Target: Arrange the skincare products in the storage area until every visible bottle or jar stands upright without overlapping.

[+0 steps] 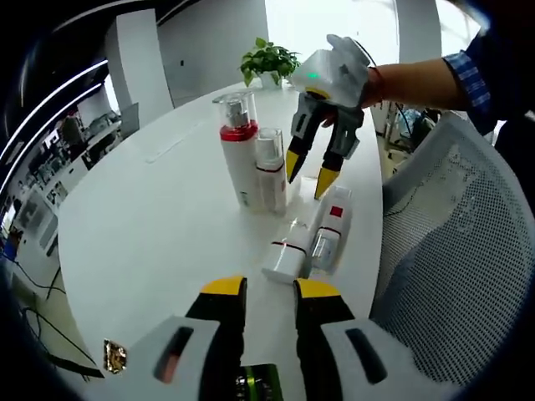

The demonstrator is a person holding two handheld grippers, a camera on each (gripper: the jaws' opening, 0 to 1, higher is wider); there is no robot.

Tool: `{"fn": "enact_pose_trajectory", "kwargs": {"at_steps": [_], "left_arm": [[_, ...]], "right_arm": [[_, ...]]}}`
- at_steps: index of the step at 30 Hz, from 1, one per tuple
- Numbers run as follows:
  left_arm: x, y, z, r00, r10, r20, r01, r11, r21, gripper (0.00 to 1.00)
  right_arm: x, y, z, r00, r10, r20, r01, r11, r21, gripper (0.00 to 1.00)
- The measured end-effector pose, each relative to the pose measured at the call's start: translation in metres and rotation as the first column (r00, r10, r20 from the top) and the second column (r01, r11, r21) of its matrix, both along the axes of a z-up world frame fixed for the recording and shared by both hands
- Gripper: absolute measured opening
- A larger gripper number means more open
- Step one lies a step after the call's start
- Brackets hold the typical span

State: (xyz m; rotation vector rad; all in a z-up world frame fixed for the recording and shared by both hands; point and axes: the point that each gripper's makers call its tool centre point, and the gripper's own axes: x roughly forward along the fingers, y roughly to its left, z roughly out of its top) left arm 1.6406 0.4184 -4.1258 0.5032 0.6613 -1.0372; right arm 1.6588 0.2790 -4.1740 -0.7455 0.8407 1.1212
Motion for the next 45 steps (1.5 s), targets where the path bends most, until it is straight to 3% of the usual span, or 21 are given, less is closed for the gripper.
{"fn": "enact_pose_trajectory", "kwargs": {"at_steps": [6,9,12,15,33,39,45], "left_arm": [[-0.003,-0.001,-0.003,1.0,-0.015,-0.007,0.015,1.0,0.011,0.17],[-0.004,-0.001,-0.004,1.0,-0.017,-0.009,0.018,1.0,0.016,0.17],[-0.004,-0.001,-0.004,1.0,-0.018,-0.011,0.018,1.0,0.016,0.17],[-0.004,0.0,-0.004,1.0,-0.017,-0.011,0.018,1.0,0.017,0.17],[-0.002,0.004,-0.006,1.0,-0.019,0.001,0.019,0.999,0.046,0.17],[-0.003,0.004,-0.008,1.0,-0.018,-0.003,0.018,0.998,0.056,0.17],[-0.002,0.006,-0.007,1.0,-0.007,0.002,0.007,0.998,0.055,0.17]], "right_arm": [[-0.002,0.005,0.0,1.0,0.021,-0.013,-0.021,1.0,0.019,0.24],[-0.008,0.009,-0.004,0.999,0.038,-0.033,-0.038,0.999,0.015,0.3],[-0.012,-0.002,-0.02,0.995,0.095,-0.015,-0.097,0.989,-0.111,0.31],[-0.014,0.002,-0.025,0.993,0.117,-0.019,-0.118,0.985,-0.123,0.32],[-0.019,0.007,-0.023,0.993,0.115,-0.037,-0.118,0.99,-0.079,0.29],[-0.023,0.009,-0.022,0.99,0.14,-0.028,-0.142,0.984,-0.109,0.28],[-0.025,0.007,-0.017,0.984,0.174,-0.024,-0.175,0.967,-0.187,0.27]]}}
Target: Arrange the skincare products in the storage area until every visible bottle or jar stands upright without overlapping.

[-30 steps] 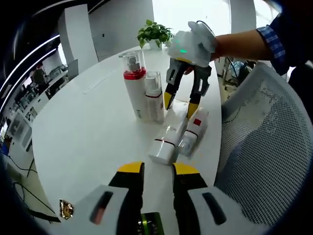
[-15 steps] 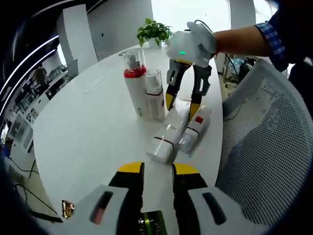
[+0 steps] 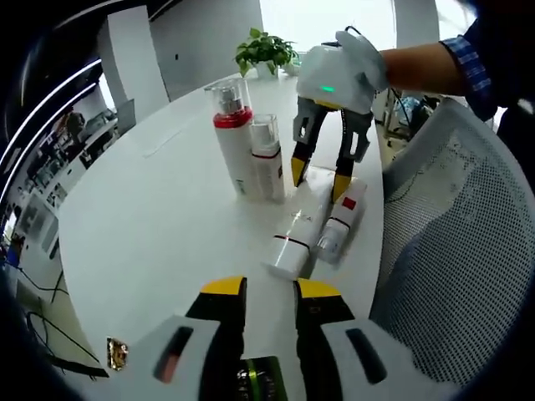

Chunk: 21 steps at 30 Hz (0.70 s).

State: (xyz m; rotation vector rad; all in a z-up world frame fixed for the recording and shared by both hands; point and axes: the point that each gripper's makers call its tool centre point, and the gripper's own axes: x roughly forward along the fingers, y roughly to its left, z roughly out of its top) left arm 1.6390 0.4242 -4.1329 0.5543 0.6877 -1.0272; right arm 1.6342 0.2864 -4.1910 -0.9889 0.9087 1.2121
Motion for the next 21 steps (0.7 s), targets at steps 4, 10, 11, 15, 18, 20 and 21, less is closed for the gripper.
{"fn": "enact_pose_trajectory", "kwargs": {"at_steps": [4,10,11,15,18,20,21], "left_arm": [[0.001,0.0,0.002,1.0,0.003,0.009,-0.003,1.0,-0.002,0.17],[0.005,0.001,0.006,1.0,0.019,0.023,-0.018,1.0,-0.014,0.17],[0.005,0.001,0.007,0.999,0.023,0.024,-0.022,1.0,-0.016,0.17],[0.007,0.001,0.011,0.999,0.032,0.032,-0.031,0.999,-0.034,0.18],[0.009,-0.001,0.015,0.999,0.039,0.038,-0.037,0.998,-0.054,0.22],[0.009,-0.002,0.016,0.998,0.044,0.042,-0.041,0.997,-0.062,0.24],[0.011,-0.002,0.018,0.998,0.049,0.046,-0.046,0.997,-0.069,0.25]], "right_arm": [[0.001,0.0,0.008,1.0,0.001,0.003,-0.001,1.0,-0.015,0.27],[0.001,-0.005,0.015,1.0,0.0,0.015,0.001,0.998,-0.064,0.28],[0.001,-0.006,0.016,1.0,0.0,0.015,0.001,0.998,-0.069,0.28],[-0.001,-0.006,0.024,1.0,0.002,0.017,-0.001,0.997,-0.079,0.28],[-0.001,-0.005,0.03,1.0,0.006,0.023,-0.004,0.996,-0.092,0.28],[-0.001,-0.004,0.033,1.0,0.009,0.027,-0.006,0.994,-0.105,0.28],[0.0,-0.004,0.035,0.999,0.009,0.038,-0.005,0.993,-0.114,0.28]]}}
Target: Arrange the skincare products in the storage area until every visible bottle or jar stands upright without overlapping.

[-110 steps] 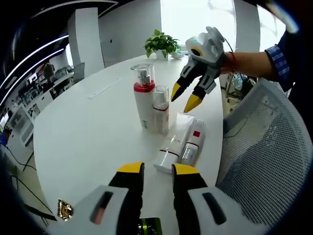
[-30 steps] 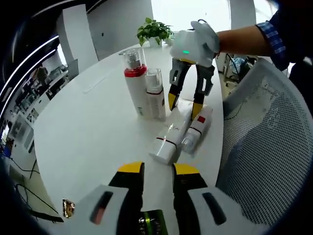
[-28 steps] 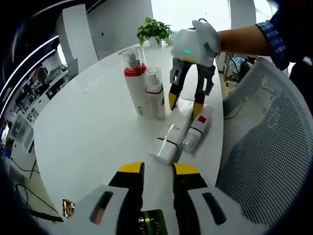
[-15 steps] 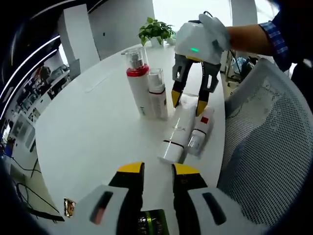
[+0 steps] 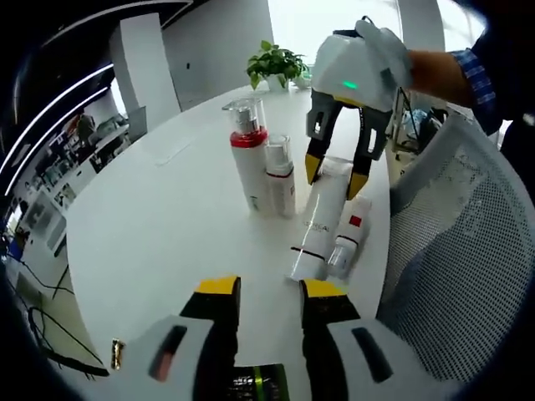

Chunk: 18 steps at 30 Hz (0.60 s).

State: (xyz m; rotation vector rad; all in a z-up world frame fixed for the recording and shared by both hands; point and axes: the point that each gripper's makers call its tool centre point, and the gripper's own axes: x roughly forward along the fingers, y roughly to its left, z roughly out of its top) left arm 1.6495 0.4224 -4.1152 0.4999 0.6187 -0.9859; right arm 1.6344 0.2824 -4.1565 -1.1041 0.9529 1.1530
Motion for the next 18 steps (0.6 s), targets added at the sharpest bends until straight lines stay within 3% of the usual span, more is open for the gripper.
{"fn": "enact_pose_trajectory", "kwargs": {"at_steps": [7,10,18], "left_arm": [[0.003,-0.005,0.007,1.0,0.014,0.009,-0.014,0.999,-0.052,0.31],[-0.001,-0.013,0.006,1.0,0.006,-0.026,-0.009,0.995,-0.095,0.32],[-0.004,-0.022,0.009,0.999,-0.018,-0.035,0.013,0.992,-0.127,0.33]], "right_arm": [[-0.002,0.004,0.013,1.0,0.018,0.0,-0.018,1.0,-0.022,0.28],[-0.003,0.004,0.017,1.0,0.021,-0.002,-0.021,0.999,-0.045,0.28],[-0.007,0.004,0.024,1.0,0.014,0.006,-0.014,0.996,-0.086,0.28]]}}
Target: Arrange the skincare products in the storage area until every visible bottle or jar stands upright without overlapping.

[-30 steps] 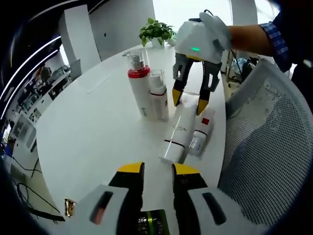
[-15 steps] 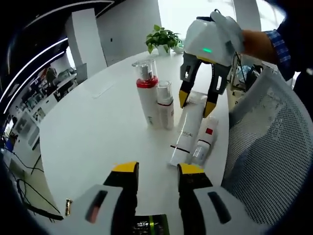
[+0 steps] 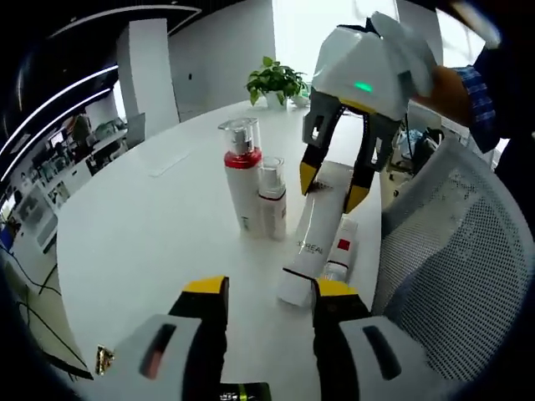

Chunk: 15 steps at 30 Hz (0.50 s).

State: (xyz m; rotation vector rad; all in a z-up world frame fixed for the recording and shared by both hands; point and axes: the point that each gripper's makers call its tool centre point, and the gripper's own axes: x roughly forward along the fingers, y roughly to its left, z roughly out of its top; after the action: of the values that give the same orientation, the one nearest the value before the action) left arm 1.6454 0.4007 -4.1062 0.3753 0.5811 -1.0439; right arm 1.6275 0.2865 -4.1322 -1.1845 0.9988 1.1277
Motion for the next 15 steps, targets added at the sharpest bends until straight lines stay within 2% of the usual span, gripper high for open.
{"fn": "enact_pose_trajectory", "kwargs": {"at_steps": [10,15], "left_arm": [[0.0,-0.007,0.006,1.0,-0.022,0.015,0.022,1.0,-0.02,0.35],[0.0,-0.006,0.007,0.999,-0.028,0.034,0.028,1.0,-0.008,0.36]], "right_arm": [[0.004,0.001,0.01,1.0,0.013,0.023,-0.012,0.999,-0.033,0.27],[0.005,0.004,0.011,0.999,0.019,0.032,-0.017,0.999,-0.04,0.27]]}}
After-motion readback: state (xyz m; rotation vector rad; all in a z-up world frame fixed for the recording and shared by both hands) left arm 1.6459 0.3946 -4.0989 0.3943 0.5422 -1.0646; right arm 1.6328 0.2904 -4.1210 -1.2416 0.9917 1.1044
